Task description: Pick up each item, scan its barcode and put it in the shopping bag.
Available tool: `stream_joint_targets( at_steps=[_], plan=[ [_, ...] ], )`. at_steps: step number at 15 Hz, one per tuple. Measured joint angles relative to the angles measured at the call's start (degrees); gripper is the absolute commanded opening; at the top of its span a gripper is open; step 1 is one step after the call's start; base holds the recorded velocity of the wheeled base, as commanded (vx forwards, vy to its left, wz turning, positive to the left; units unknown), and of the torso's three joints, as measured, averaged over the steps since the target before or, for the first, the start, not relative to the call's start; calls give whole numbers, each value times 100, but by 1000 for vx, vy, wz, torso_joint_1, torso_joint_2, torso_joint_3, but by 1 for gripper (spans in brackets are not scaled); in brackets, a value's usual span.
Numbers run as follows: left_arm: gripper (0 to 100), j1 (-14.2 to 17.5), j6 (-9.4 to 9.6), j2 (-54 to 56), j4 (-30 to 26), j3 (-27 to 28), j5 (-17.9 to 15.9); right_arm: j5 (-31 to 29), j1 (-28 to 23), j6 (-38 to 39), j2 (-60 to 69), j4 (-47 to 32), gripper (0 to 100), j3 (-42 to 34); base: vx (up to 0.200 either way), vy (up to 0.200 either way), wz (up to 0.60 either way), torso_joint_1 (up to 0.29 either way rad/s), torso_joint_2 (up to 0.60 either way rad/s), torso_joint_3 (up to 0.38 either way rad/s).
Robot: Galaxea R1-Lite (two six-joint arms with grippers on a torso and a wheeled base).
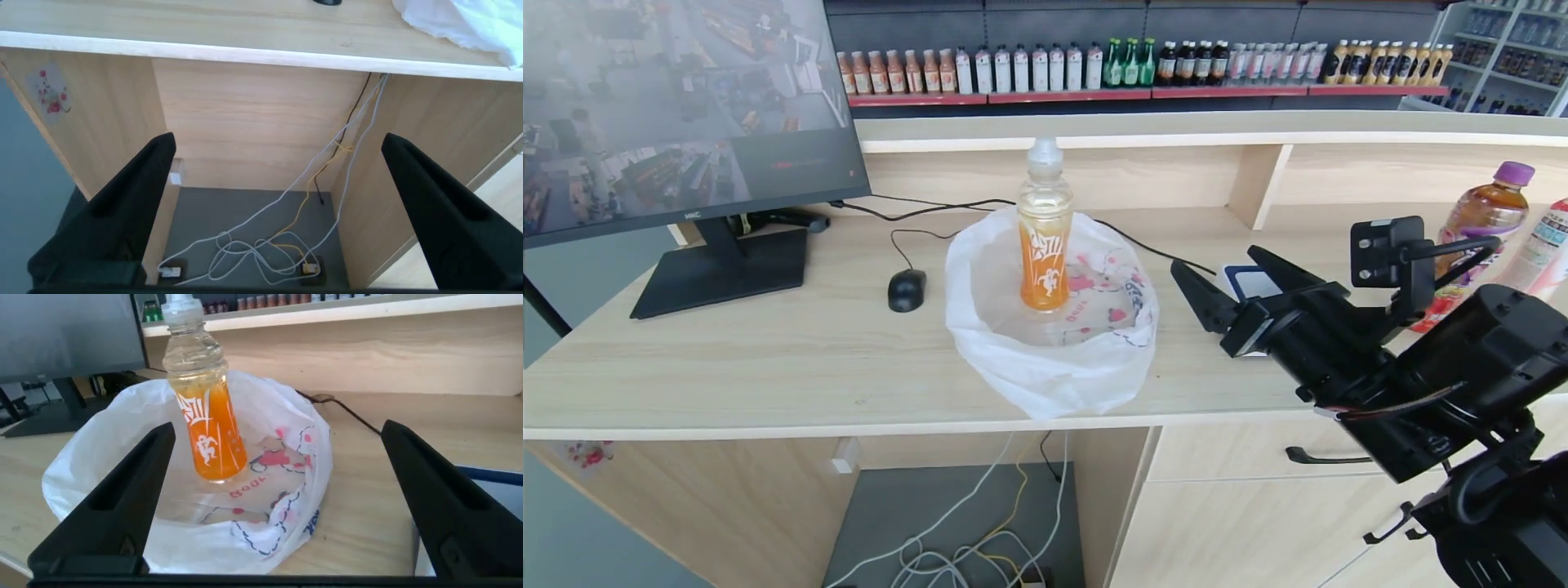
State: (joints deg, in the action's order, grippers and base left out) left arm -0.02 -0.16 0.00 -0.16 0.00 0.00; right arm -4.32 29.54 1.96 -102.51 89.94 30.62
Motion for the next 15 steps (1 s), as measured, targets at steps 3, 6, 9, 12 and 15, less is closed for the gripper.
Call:
stream_joint_targets(
  at_steps=[3,6,9,12,15],
  plan=[
    [100,2,-6,0,6,0,0,0,28,-2,48,2,100,-260,0,-200,0,4,4,-1],
    [100,2,-9,0,2,0,0,0,33,-2,108,-2,100,-364,0,-200,0,2,1,5],
    [100,2,-6,0,5,0,0,0,39,0,276,-2,100,-581,0,-200,0,4,1,-1],
    [100,2,-9,0,2,0,0,0,45,4,436,0,100,-741,0,-200,0,2,2,2],
    [100,2,-9,0,2,0,0,0,50,4,530,0,100,-839,0,-200,0,2,2,7]
  ],
)
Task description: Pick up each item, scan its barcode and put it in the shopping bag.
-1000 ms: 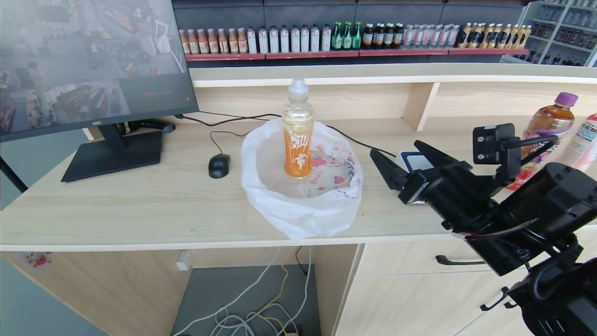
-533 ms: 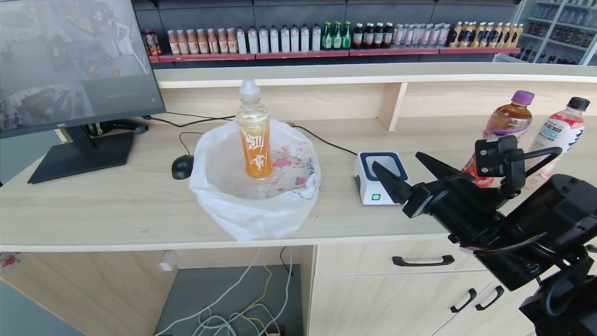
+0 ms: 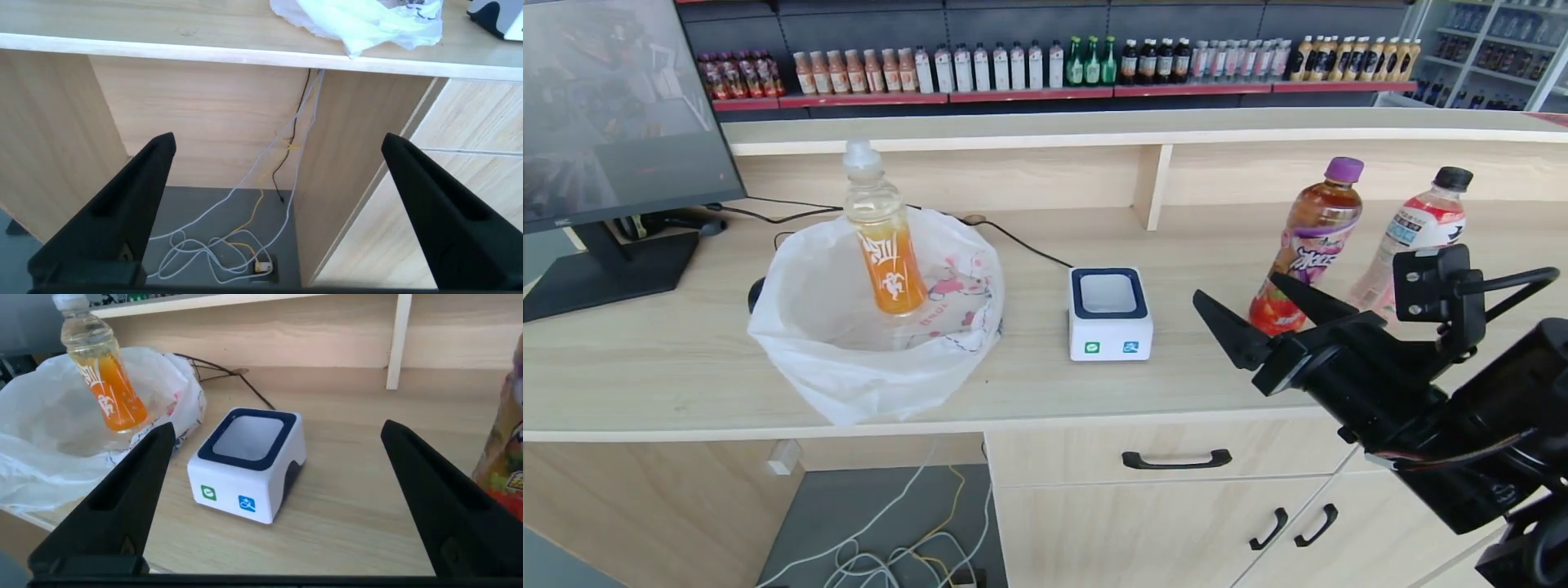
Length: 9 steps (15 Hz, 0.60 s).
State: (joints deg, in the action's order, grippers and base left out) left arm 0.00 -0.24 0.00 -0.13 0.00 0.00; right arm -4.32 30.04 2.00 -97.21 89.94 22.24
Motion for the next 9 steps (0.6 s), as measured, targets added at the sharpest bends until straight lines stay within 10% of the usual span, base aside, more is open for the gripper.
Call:
stream_joint_targets(
  at_steps=[5,9],
  plan=[
    [100,0,-7,0,9,0,0,0,9,0,44,0,100,-85,0,-200,0,2,0,2],
    [100,2,2,0,6,0,-2,-2,-2,13,44,2,100,-82,0,0,0,0,0,0]
  ],
)
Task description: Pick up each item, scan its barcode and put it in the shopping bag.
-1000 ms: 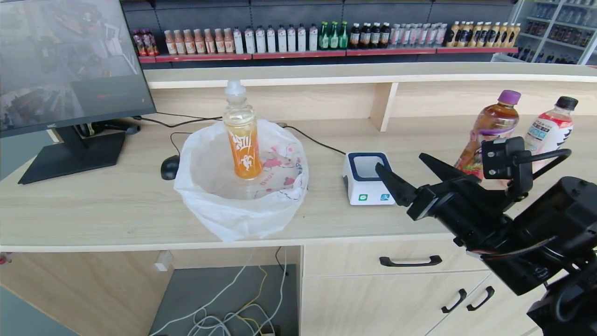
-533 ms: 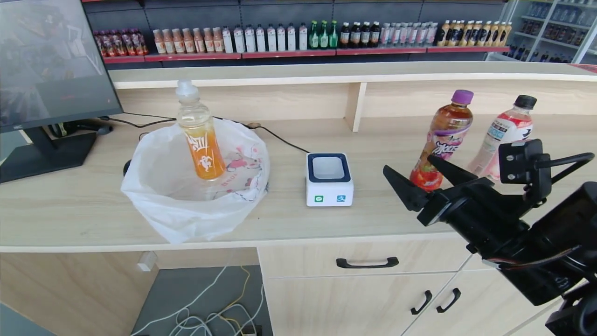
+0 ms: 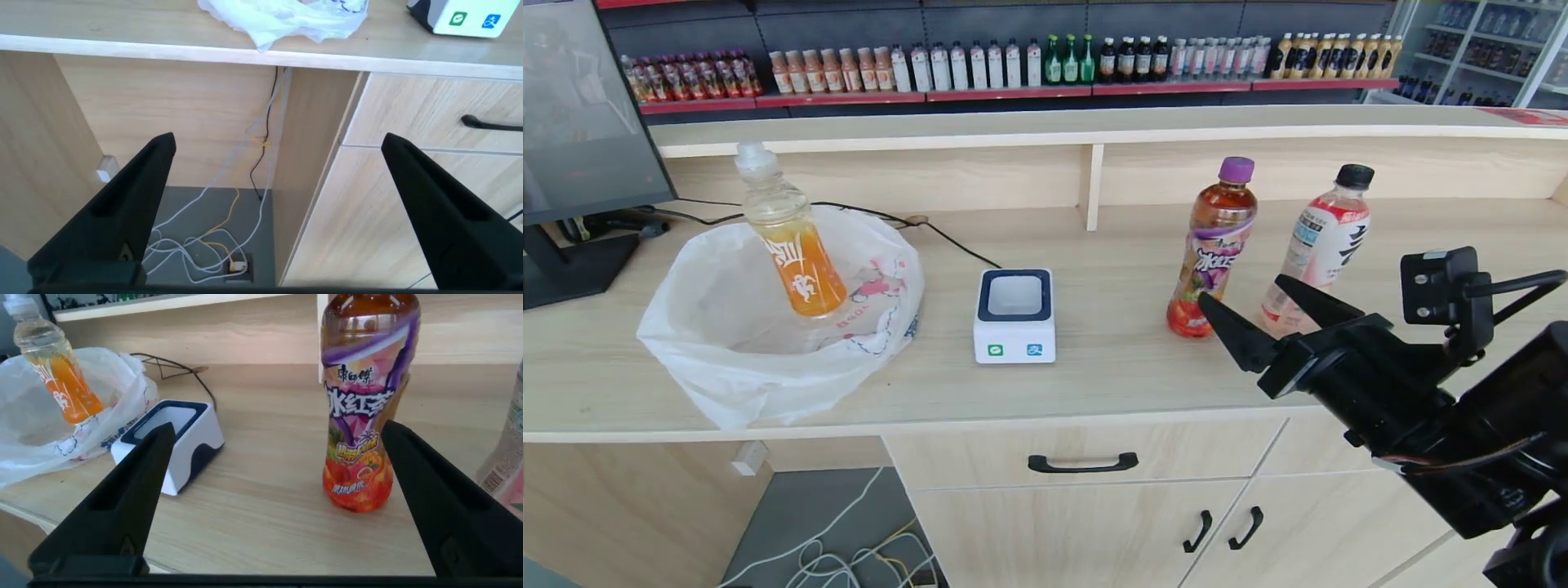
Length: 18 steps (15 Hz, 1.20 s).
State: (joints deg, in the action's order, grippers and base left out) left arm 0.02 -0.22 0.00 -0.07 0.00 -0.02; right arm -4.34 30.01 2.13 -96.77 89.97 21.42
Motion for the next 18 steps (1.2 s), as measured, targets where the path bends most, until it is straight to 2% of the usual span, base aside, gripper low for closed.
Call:
stream_joint_targets(
  at_steps=[8,12,16,18],
  plan=[
    [100,0,29,0,2,0,0,-80,-144,-413,-141,-5,100,126,0,0,0,0,0,0],
    [100,-2,32,0,0,0,0,-129,-321,-594,-441,0,100,656,0,0,0,0,0,0],
    [100,-2,32,0,0,0,2,-1008,-13,-427,-877,-5,100,906,0,0,0,0,0,0],
    [100,-5,32,0,-2,0,2,-1246,177,-363,-1101,-5,100,1045,0,0,0,0,0,0]
  ],
)
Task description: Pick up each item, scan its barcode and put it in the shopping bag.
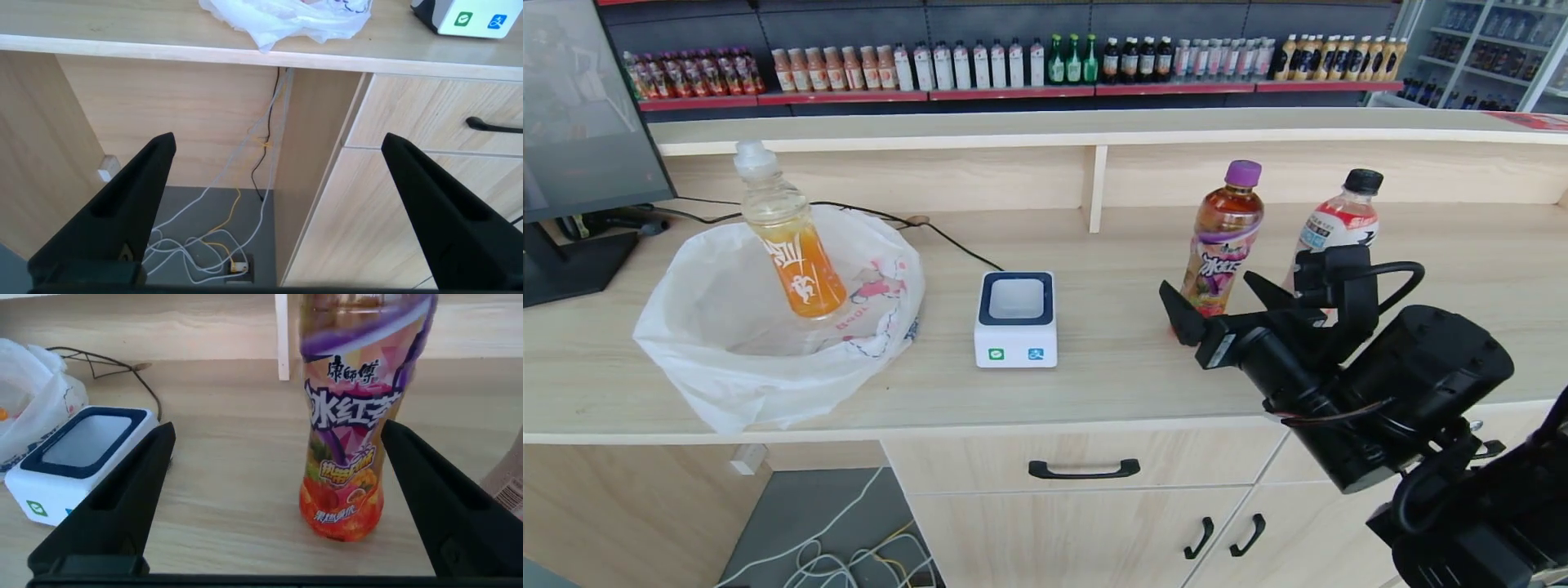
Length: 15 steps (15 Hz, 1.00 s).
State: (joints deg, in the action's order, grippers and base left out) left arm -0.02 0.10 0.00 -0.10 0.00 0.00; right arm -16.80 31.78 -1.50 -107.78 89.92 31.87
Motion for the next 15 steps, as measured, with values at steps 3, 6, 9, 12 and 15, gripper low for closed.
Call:
stream_joint_targets(
  at_steps=[3,6,9,12,15],
  plan=[
    [100,0,0,0,2,0,0,-123,-89,13,-256,0,100,129,0,0,0,0,0,0],
    [100,2,0,0,0,0,-2,-134,-221,30,-455,0,100,239,0,0,0,0,0,0],
    [100,2,0,0,2,0,-5,-137,-395,61,-716,2,100,586,0,0,0,0,0,0],
    [100,2,0,0,0,0,-2,-129,-467,68,-984,0,100,903,0,0,0,0,0,0],
    [100,2,0,0,0,0,0,-129,-507,90,-1234,2,100,1349,0,0,0,0,0,0]
  ],
)
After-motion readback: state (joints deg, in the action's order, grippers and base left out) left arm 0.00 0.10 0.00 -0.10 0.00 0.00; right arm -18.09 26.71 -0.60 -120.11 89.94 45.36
